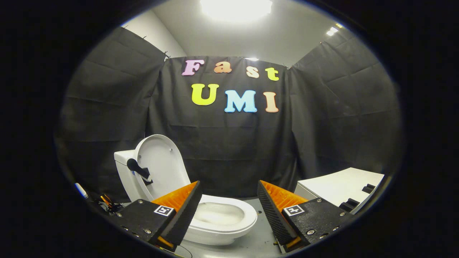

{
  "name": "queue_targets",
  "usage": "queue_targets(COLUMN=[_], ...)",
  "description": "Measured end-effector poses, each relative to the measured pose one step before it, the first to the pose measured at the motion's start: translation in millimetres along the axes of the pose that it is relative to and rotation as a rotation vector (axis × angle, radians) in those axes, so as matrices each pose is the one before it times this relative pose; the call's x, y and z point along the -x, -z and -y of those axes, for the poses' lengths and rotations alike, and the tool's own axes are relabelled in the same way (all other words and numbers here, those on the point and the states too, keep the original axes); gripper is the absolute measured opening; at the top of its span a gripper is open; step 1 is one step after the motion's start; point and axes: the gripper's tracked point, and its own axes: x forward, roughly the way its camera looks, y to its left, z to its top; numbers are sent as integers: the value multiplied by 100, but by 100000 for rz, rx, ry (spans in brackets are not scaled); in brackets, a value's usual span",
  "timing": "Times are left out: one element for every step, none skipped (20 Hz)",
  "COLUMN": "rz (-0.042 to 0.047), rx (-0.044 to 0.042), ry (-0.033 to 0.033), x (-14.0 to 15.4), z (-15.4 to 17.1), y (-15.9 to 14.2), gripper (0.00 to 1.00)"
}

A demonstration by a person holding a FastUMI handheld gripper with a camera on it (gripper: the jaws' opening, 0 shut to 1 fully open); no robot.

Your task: Open the toilet lid.

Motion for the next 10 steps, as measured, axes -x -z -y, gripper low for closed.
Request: queue_targets(rz=[335,604,466,-156,-314,381,291,167,468,776], rx=[-416,-500,-586,-826,-849,-422,261,838,997,849], ry=[389,382,151,666,234,-210,-557,-573,-619,-587], x=[70,121,178,130,49,203,13,149,101,141], z=[125,235,59,167,189,-183,-161,-254,-52,-145], y=[-30,-185,-174,-121,146,-262,-201,-220,-169,-338], gripper=[95,95,95,95,95,95,95,95,95,95])
